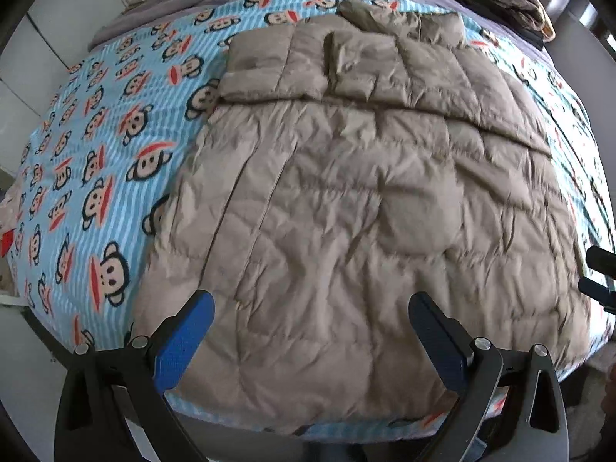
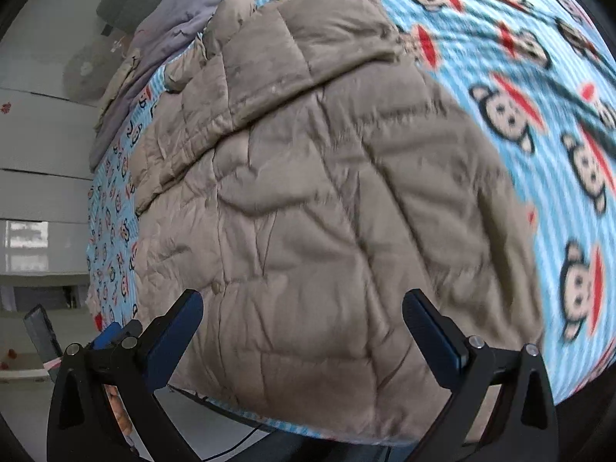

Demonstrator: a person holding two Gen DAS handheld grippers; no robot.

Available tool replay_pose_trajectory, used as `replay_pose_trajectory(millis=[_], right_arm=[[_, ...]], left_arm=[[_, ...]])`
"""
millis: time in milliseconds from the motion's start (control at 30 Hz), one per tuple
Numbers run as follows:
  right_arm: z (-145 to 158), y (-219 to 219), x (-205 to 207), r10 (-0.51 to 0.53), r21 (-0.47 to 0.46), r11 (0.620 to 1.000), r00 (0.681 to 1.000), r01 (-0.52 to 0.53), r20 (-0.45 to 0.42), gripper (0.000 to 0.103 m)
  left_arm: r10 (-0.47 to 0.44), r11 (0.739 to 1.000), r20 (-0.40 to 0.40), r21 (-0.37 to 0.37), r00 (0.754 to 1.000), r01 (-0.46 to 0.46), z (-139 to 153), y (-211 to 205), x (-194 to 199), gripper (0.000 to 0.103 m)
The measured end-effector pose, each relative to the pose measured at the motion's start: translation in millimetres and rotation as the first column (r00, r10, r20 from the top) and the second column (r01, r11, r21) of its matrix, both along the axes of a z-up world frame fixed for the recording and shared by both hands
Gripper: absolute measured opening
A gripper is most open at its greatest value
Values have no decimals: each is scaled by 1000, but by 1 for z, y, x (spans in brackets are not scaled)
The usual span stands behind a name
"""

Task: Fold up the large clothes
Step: 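Move both tools to the jacket hem and press it flat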

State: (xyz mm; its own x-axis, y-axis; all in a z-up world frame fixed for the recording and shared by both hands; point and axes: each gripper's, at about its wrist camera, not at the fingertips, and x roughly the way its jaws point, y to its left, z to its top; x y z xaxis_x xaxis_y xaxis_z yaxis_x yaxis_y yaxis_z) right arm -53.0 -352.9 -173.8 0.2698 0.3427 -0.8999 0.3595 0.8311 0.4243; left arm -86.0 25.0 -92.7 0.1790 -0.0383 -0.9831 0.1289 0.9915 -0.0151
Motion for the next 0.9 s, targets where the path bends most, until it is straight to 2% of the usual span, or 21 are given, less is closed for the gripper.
replay_pose_trajectory(millis=[133,300,533,600,700,900], right_arm=[[-7,16,-29,-42,7,999,999,42,-17,103],[-14,24,-63,-122,38,992,992,123,-37,103],[-16,12,-94,-235,73,969,971,237,-44,103],[-15,7,-99,-262,83,961,964,265,-47,103],[-15,0,-105,-301,104,947,952,304,-50,103],[-21,-8,-117,-358,134,921,931,365,-76,103]], left_arm=[[7,999,-38,-45,999,-8,-10,26,-16,102],[79,989,-90,-120,993,-90,-18,71,-33,102],[188,952,-130,-220,973,-213,-19,129,-45,102],[206,950,-141,-208,968,-233,-23,138,-47,102],[196,962,-145,-164,970,-219,-28,138,-50,102],[134,972,-140,-174,981,-158,-31,124,-55,102]])
